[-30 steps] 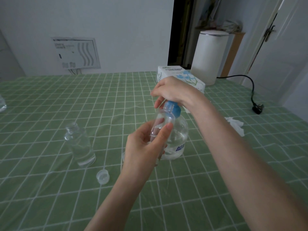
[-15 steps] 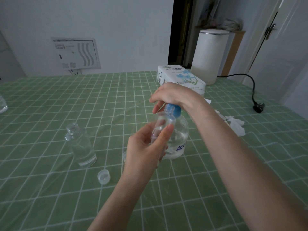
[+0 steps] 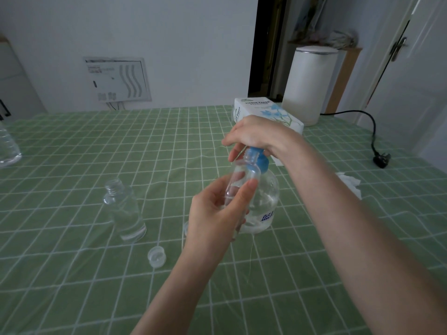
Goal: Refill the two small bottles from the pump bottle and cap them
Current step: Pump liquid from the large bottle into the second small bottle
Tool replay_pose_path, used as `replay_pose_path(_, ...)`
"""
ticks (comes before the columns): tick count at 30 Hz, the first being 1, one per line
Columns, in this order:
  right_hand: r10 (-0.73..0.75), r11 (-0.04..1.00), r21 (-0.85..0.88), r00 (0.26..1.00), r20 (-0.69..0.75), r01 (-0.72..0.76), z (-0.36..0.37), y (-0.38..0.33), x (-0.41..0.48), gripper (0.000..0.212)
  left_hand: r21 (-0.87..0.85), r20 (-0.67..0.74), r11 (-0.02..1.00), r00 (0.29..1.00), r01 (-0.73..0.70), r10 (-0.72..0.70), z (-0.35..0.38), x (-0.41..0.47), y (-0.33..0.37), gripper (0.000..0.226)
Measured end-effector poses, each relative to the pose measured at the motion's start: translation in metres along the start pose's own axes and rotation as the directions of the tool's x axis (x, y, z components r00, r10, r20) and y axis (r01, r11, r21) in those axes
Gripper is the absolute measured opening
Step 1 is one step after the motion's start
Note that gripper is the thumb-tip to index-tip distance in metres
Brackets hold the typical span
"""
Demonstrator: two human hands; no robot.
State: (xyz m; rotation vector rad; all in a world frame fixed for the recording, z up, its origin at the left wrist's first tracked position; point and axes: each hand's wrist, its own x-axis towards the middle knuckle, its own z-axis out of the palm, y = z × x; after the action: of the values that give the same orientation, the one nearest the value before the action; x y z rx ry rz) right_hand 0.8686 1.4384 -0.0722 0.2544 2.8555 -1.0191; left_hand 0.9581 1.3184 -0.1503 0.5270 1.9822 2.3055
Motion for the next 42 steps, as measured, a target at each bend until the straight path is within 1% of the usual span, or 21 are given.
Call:
replay_pose_path(4,0.005,1.0,0.017,1.0,0.014,-0.006,0.001,0.003,0.002,0.04,-0.004,0.005,1.0,1.0,0.023,-0.023,0.0,-0.001,0.0,0.02)
replay_pose_path(10,0.019,0.999,0.042,0.998,0.055,-0.021,0.007,0.008,0.003,0.041,0.034,-0.005,0.999,0.999,0.036,-0.035,0.0,-0.002,-0.004,0.027)
replay_pose_path(14,0.017,1.0,0.024,1.0,0.023,-0.017,0.003,0.006,0.0,0.042,0.018,0.002,0.999,0.999,0.034,-0.034,-0.001,-0.001,-0.004,0.026)
replay_pose_path(18,0.013,0.999,-0.037,1.0,-0.019,-0.014,-0.005,-0.002,-0.004,0.038,-0.016,0.002,0.999,1.0,0.031,-0.031,-0.001,0.0,-0.001,0.022)
replay_pose_path(25,0.027,0.999,-0.039,0.999,-0.029,-0.028,0.0,-0.002,-0.001,0.036,-0.015,0.003,1.0,1.0,0.023,-0.023,-0.001,0.0,0.0,0.02)
replay_pose_path(28,0.023,0.999,-0.039,0.999,-0.024,-0.024,0.001,0.0,0.001,0.035,-0.017,0.006,1.0,1.0,0.026,-0.026,-0.002,0.0,-0.001,0.024)
replay_pose_path(33,0.031,0.999,-0.035,1.0,0.0,-0.031,0.008,0.007,0.005,0.041,0.042,-0.019,0.999,1.0,0.021,-0.02,-0.001,-0.001,-0.007,0.034)
replay_pose_path(37,0.021,1.0,-0.021,1.0,-0.008,-0.022,0.008,0.008,0.005,0.04,0.054,-0.019,0.998,1.0,0.017,-0.016,-0.002,0.0,-0.008,0.042)
replay_pose_path(40,0.015,1.0,0.002,1.0,-0.011,-0.015,0.005,0.007,0.003,0.037,0.041,0.002,0.999,1.0,0.008,-0.008,-0.002,0.0,-0.007,0.042)
replay_pose_path(42,0.017,1.0,-0.017,1.0,-0.017,-0.017,0.001,0.003,0.002,0.037,0.025,0.006,1.0,1.0,0.002,-0.002,-0.002,0.0,-0.006,0.037)
